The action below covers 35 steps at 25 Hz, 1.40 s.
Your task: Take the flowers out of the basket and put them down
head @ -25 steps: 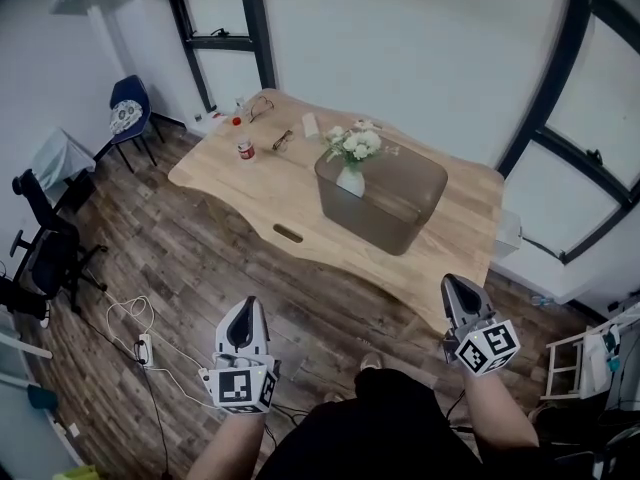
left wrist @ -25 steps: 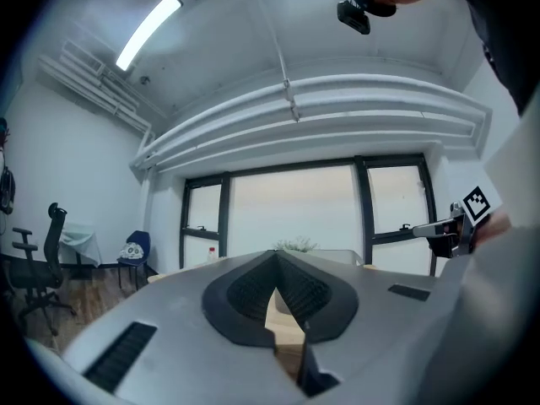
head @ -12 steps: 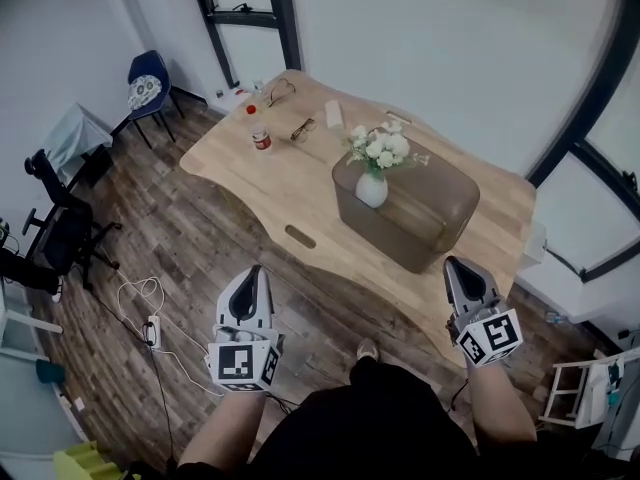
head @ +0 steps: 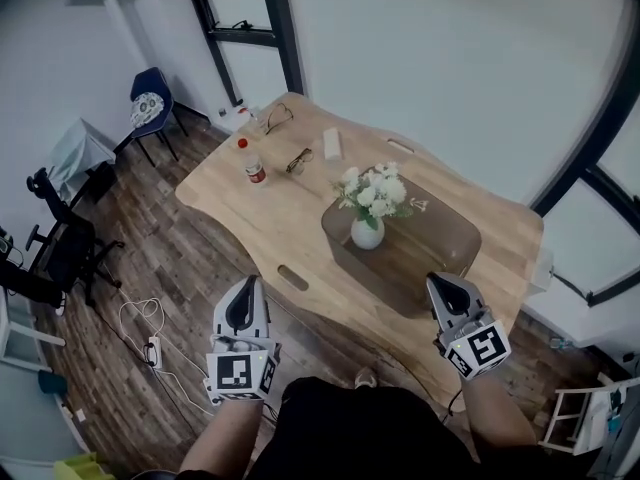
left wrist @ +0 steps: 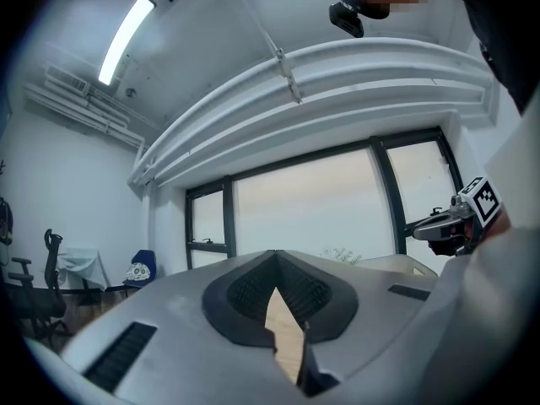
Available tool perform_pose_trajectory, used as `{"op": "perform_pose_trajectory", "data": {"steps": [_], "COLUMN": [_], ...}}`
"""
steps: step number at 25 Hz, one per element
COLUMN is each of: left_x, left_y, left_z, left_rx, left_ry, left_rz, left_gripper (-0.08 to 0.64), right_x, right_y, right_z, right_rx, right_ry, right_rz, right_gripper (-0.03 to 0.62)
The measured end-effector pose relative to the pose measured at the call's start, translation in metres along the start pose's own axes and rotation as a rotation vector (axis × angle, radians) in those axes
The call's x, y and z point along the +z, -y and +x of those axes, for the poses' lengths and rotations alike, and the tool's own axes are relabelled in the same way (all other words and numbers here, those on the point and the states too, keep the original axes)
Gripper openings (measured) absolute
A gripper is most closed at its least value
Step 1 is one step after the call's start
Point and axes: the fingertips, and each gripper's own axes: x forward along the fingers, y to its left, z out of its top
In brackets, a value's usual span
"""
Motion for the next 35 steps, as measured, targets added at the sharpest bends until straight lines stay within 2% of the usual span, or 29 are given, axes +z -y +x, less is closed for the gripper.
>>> {"op": "perform_pose_trajectory", "data": {"steps": [3, 6, 12, 18, 23, 30, 35], "left_x": [-0.014, -0.019, -0.037, -0.040, -0.039, -0.042, -0.052], "left_y": [0.007, 0.010, -0.015, -0.023, -0.023, -0.015, 0.004], "left_z": [0.016, 0.030, 0.078, 0.151, 0.210, 0.270, 0.297], "left_rx": [-0.001, -0.032, -0.093, -0.230, -0.361, -0.503, -0.571], "left_ry": [-0.013, -0.027, -0.048, -0.031, 0.001, 0.012, -0.008], "left_rz": [-0.027, -0.010, -0.017, -0.015, -0.030, -0.085, -0.112], "left_gripper": [0.005, 0.005, 0.005, 0.005, 0.005, 0.005, 0.005], "right_x": [-0.007, -0.012, -0.020, -0.022, -0.031, -0.029, -0.033], "right_y": [0.002, 0.011, 0.036, 0.052, 0.072, 0.093, 0.105], "right_z": [0.007, 0.015, 0.047, 0.077, 0.102, 0.123, 0.130], "right_rx": [0.023, 0.012, -0.079, -0.179, -0.298, -0.412, -0.427], "right_ry": [-0.019, -0.038, -0.047, -0.072, -0.078, -0.096, -0.118], "right_rz": [0.013, 0.036, 0.078, 0.101, 0.185, 0.135, 0.132], "right_gripper": [0.023, 0.023, 0.023, 0.023, 0.023, 0.023, 0.023]}}
